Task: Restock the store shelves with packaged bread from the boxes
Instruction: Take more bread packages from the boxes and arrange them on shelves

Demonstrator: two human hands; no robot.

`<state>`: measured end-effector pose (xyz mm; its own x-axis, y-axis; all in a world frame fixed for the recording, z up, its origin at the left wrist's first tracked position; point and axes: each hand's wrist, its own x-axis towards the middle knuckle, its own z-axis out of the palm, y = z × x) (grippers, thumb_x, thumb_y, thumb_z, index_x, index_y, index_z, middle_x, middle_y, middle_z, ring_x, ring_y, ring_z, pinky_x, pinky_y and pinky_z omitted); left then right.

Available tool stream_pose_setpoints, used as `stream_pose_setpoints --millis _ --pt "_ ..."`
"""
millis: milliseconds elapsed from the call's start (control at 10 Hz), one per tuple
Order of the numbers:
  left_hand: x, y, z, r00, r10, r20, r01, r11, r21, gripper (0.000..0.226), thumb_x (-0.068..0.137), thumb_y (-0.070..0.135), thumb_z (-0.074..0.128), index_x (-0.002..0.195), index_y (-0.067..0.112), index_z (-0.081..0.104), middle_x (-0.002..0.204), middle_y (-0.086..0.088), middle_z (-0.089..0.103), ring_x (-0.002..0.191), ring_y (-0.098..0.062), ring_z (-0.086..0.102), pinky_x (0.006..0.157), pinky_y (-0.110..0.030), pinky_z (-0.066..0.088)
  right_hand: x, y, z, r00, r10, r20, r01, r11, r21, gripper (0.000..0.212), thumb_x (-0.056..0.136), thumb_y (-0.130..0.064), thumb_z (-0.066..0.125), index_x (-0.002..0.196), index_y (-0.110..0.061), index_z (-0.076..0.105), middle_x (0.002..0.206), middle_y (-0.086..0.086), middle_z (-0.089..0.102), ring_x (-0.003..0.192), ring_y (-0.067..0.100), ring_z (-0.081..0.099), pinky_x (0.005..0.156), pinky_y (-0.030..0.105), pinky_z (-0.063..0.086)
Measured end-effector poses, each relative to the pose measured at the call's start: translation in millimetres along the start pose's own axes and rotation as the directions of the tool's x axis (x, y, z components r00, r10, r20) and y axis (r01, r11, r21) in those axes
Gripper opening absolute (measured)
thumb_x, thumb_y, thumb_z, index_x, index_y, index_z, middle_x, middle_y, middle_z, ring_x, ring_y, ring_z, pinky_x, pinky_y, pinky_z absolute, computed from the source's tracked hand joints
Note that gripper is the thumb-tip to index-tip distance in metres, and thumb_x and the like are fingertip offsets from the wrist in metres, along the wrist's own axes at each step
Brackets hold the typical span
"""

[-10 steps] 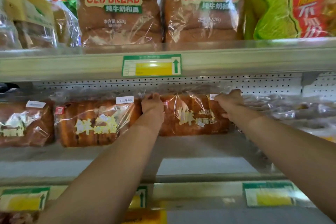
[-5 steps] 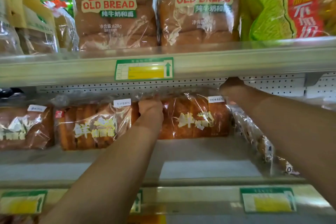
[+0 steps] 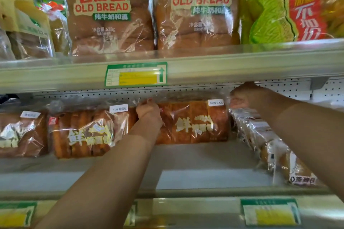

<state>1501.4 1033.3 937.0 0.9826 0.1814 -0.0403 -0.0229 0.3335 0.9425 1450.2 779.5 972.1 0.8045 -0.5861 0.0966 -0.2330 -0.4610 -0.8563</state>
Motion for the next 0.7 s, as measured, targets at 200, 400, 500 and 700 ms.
stream_pose_setpoints --millis 200,400,500,700 --pt "-27.9 -25.9 -17.4 0.859 0.393 0.329 -0.511 0.606 0.61 0.07 0.092 0.027 0.064 0.153 0.027 0.029 0.163 -0.005 0.012 0.149 -0.031 0.014 0.121 -0.044 0.022 -35.7 -13.0 -0.8 0.991 -0.134 0.005 0.129 0.945 -0.3 0.02 0.09 -0.007 0.065 0.104 0.003 0.055 0.098 0.019 0.061 0.082 0.028 0.063 0.079 0.038 0.056" --pt "-41.0 -38.1 -38.7 0.578 0.015 0.816 -0.794 -0.218 0.567 0.043 0.104 0.049 0.033 0.147 0.047 0.035 0.162 0.022 -0.014 0.148 -0.016 -0.026 0.121 -0.053 -0.009 -84.4 -37.4 9.3 0.937 -0.333 0.104 0.341 0.809 -0.48 0.027 0.094 -0.006 0.055 0.115 0.008 0.061 0.114 0.02 0.063 0.098 0.031 0.062 0.083 0.036 0.052" --pt "-34.8 -38.3 -38.4 0.62 -0.079 0.78 -0.771 -0.244 0.588 0.049 0.102 0.059 0.022 0.149 0.049 0.029 0.16 0.024 -0.022 0.147 -0.019 -0.03 0.119 -0.057 -0.008 -109.1 -42.8 9.2 0.905 -0.39 0.173 0.422 0.764 -0.487 0.03 0.096 -0.016 0.052 0.12 -0.001 0.062 0.127 0.016 0.06 0.119 0.032 0.055 0.1 0.039 0.046" --pt "-46.3 -33.8 -38.6 0.591 -0.014 0.807 -0.795 -0.179 0.579 0.053 0.1 0.054 0.04 0.151 0.045 0.027 0.164 0.019 -0.011 0.151 -0.018 -0.019 0.123 -0.052 0.001 -140.0 -24.1 -19.3 0.873 -0.449 0.189 0.487 0.813 -0.318 0.032 0.098 -0.026 0.054 0.129 -0.018 0.061 0.131 0.002 0.06 0.124 0.02 0.053 0.099 0.023 0.037"
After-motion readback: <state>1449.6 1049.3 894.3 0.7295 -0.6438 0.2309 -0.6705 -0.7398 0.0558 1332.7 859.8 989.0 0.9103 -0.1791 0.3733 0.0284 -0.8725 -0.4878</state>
